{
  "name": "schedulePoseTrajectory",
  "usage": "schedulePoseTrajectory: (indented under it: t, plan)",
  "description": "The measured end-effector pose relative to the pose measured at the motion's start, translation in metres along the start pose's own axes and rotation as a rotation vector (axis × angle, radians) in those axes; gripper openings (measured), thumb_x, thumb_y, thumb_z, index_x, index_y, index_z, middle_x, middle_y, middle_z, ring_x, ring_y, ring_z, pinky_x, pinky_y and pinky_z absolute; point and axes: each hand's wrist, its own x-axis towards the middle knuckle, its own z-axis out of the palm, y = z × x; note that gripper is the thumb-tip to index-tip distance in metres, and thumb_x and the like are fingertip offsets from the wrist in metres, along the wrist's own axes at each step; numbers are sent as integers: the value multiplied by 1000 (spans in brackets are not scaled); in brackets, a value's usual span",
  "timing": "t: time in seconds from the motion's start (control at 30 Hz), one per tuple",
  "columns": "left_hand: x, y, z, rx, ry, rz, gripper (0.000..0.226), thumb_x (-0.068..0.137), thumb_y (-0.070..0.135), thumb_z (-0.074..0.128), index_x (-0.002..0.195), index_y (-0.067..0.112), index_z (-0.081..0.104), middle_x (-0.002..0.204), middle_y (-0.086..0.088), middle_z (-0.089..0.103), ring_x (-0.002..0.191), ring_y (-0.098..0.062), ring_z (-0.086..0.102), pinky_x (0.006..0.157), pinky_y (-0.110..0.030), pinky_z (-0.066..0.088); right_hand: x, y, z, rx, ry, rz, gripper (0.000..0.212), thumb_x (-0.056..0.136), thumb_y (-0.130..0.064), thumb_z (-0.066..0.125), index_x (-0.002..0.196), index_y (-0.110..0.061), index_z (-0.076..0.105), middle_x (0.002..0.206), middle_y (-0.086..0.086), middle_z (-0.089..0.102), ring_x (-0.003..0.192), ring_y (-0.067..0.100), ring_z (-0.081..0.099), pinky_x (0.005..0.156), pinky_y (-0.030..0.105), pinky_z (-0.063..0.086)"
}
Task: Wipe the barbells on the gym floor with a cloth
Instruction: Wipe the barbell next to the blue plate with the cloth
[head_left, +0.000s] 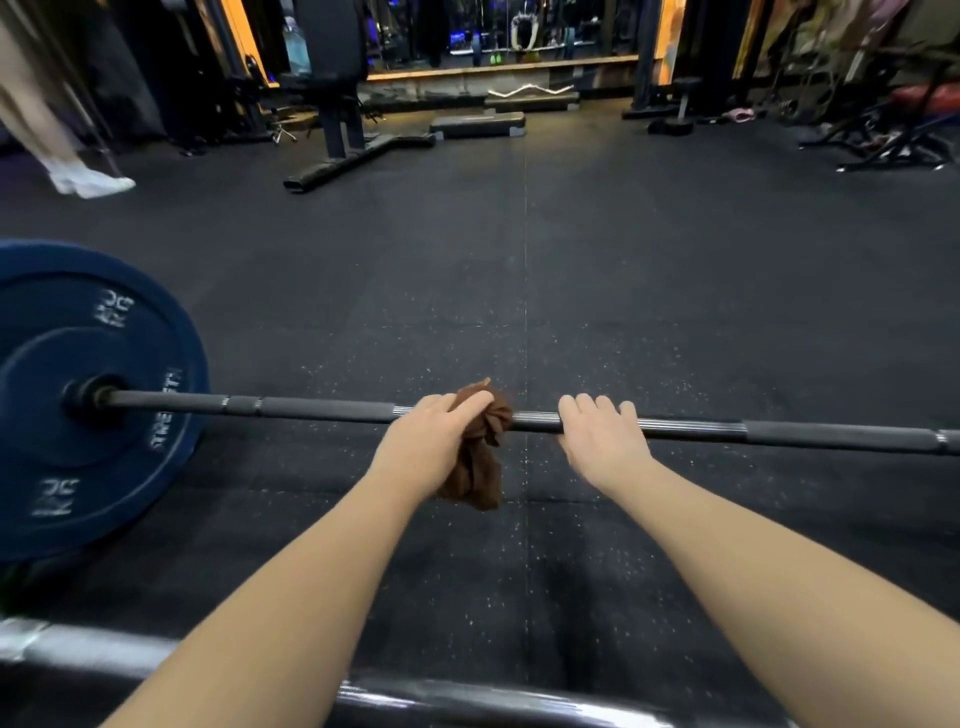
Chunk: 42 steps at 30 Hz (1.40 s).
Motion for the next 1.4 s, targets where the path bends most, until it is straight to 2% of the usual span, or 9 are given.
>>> schedulePoseTrajectory:
  t: [0.17, 0.3, 0.43, 0.63, 0.77, 0.9, 1.0, 1.23, 1.4]
  plan:
    - [-21, -61, -17, 1, 21, -207, 62, 95, 6, 61, 152, 28, 46, 137, -9, 61, 121, -34, 56, 96, -45, 51, 0, -2, 8, -6, 40, 18, 20, 98, -25, 57, 114, -20, 47, 111, 0, 56, 103, 27, 54, 79, 41, 30]
    - [-18, -50, -14, -15, 52, -285, 58, 92, 2, 59, 143, 29, 52, 125, -7, 65, 113, -31, 57, 90, -44, 52, -2, -5, 14, -67, 90, 38, 34, 72, -18, 82, 92, -19, 55, 82, 0, 57, 73, 27, 55, 67, 39, 23]
    - [-13, -31, -9, 4, 43, -281, 56, 93, 1, 57, 142, 29, 50, 114, -7, 64, 107, -29, 56, 87, -42, 51, -3, -7, 16, -79, 127, 41, 46, 53, -12, 88, 83, -18, 54, 73, 1, 52, 64, 26, 50, 64, 37, 23]
    - [10, 34, 10, -48, 8, -129, 53, 95, 6, 55, 141, 30, 48, 117, -6, 62, 110, -29, 52, 87, -40, 47, -4, -8, 6, -55, 57, 41, 26, 92, -15, 58, 115, -20, 46, 110, 0, 55, 101, 27, 54, 83, 40, 36]
    - [14, 47, 21, -49, 19, -75, 54, 95, 7, 57, 144, 29, 47, 120, -6, 61, 112, -29, 52, 90, -42, 49, -5, -8, -4, -37, 26, 46, 22, 99, -14, 45, 119, -20, 43, 120, 1, 54, 112, 27, 52, 91, 41, 37]
    - [1, 15, 7, -16, -14, 26, 60, 91, 6, 62, 144, 30, 45, 144, -4, 55, 122, -32, 52, 91, -44, 52, -5, -7, -2, -24, 13, 43, 21, 98, -14, 46, 118, -20, 43, 117, 1, 54, 109, 27, 52, 88, 41, 35]
    - [-18, -33, -8, -2, 16, -83, 64, 91, 2, 63, 147, 29, 46, 145, -7, 56, 124, -36, 55, 94, -45, 53, -5, -7, 5, -15, 48, 39, 22, 93, -15, 57, 111, -21, 46, 106, -1, 54, 98, 25, 53, 77, 40, 29]
    - [-23, -62, -19, 12, 61, -358, 56, 91, 1, 59, 137, 32, 52, 111, -2, 66, 104, -29, 59, 82, -41, 51, -5, -7, 12, -76, 79, 50, 25, 86, -19, 68, 101, -22, 48, 94, -2, 54, 83, 23, 50, 70, 37, 24]
    - [-20, -28, -8, 23, 99, -312, 53, 93, 3, 58, 141, 25, 51, 116, -6, 63, 110, -29, 55, 86, -41, 49, -6, -9, 11, -103, 81, 73, 26, 82, -13, 69, 98, -20, 50, 90, -1, 54, 80, 24, 51, 70, 38, 25]
